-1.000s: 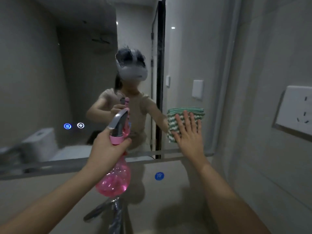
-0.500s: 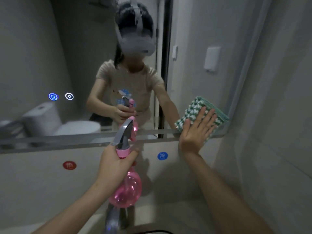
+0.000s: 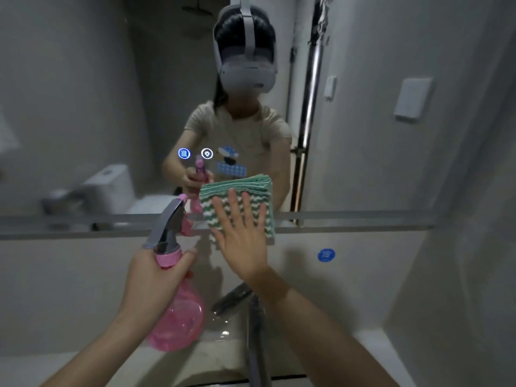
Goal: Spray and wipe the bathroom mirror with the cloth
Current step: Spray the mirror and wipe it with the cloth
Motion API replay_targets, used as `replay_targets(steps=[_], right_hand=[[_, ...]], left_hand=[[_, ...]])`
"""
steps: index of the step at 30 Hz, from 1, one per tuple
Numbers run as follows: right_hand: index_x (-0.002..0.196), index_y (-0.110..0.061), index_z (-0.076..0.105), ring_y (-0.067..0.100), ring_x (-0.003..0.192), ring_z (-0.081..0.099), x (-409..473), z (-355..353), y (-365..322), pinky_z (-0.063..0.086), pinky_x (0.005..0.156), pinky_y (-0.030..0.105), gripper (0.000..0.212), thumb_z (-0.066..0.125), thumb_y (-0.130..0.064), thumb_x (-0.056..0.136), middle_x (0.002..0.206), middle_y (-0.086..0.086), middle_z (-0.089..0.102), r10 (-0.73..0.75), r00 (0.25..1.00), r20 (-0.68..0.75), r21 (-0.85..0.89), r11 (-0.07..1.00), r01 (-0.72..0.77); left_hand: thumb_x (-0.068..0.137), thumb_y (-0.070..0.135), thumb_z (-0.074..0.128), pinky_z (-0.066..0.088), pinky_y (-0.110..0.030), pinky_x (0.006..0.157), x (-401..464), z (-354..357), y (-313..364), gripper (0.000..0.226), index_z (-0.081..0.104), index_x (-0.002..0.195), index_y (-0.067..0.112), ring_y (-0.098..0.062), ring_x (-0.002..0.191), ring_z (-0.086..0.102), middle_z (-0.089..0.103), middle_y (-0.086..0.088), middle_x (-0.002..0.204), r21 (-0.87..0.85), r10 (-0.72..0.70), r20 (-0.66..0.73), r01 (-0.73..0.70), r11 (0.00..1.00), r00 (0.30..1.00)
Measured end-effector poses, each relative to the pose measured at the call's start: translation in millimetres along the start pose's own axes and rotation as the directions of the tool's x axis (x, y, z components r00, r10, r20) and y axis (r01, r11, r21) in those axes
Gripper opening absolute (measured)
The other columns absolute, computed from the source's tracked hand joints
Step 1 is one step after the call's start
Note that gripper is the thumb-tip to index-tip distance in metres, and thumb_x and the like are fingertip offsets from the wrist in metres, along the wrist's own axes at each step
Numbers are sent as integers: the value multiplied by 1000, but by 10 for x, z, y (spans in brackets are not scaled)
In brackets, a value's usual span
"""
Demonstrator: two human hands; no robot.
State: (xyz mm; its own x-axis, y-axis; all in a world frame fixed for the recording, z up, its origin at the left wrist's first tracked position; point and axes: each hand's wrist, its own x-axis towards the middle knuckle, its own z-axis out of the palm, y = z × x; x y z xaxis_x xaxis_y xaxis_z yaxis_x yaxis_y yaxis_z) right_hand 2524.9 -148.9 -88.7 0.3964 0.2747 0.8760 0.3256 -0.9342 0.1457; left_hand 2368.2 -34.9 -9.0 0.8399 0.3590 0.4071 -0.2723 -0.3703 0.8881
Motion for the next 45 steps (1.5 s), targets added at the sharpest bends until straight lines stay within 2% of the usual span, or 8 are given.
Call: replay_targets(steps=[7,11,21,27,30,38,42,45], right_hand=[[149,-34,8,17,146,-7,-35,-187,697,-3,118,44,53,23,-49,100,158,-4,-14,-269,961,71,-126,953,276],[147,-34,26,17,146,8,-184,-386,1448,11,117,47,56,44,-48,96,157,-4,8,-136,990,-29,-137,982,131],[151,-30,2,19,147,-6,-710,-577,3047,6,117,46,62,26,-52,98,159,-3,-13,213,977,-23,-181,960,-213],[151,-31,6,24,147,5,-792,-552,3258,8,117,48,60,27,-51,99,158,3,9,260,964,-61,-102,959,-265],[152,-28,3,31,143,16,-764,-569,3236,12,115,50,61,24,-50,98,154,14,24,379,922,-75,-76,920,-385],[152,-21,7,32,143,15,-213,-663,3147,13,116,51,59,21,-48,101,154,16,20,500,842,-204,-31,856,-516],[149,-16,19,31,142,15,349,-874,3205,4,115,45,61,15,-50,100,154,18,22,512,822,-250,37,853,-520],[150,-16,20,30,144,11,540,-992,3260,0,115,46,62,16,-51,99,156,16,16,491,835,-249,52,868,-494]], left_hand=[[79,-5,65,42,-9,41,32,184,125,19,54,63,-7,-12,44,54,58,-27,57,-82,25,51,-20,996,998],[77,-4,67,46,-21,48,-36,586,198,25,52,58,5,-8,43,51,55,-5,48,-134,23,98,-9,991,995],[77,0,68,44,-20,42,-208,1703,435,20,55,64,7,-5,39,51,58,-7,51,-152,9,275,34,988,961],[61,19,71,42,-29,45,-309,2056,458,22,54,56,6,-21,44,51,57,-8,44,-149,-36,282,81,985,959],[71,4,74,42,-29,47,-326,2127,443,25,54,56,7,-17,42,49,55,-6,42,-145,-36,268,77,986,963],[73,-9,69,36,-20,39,-290,2221,502,23,57,63,8,-16,39,45,52,-7,41,-166,12,275,35,986,961],[68,7,73,40,-19,40,-200,2136,519,22,56,64,-6,-19,42,50,57,-17,46,-163,7,253,36,986,967],[75,-6,69,42,-14,40,-118,2033,592,13,58,67,-4,-8,38,53,59,-21,50,-135,19,247,15,991,969]])
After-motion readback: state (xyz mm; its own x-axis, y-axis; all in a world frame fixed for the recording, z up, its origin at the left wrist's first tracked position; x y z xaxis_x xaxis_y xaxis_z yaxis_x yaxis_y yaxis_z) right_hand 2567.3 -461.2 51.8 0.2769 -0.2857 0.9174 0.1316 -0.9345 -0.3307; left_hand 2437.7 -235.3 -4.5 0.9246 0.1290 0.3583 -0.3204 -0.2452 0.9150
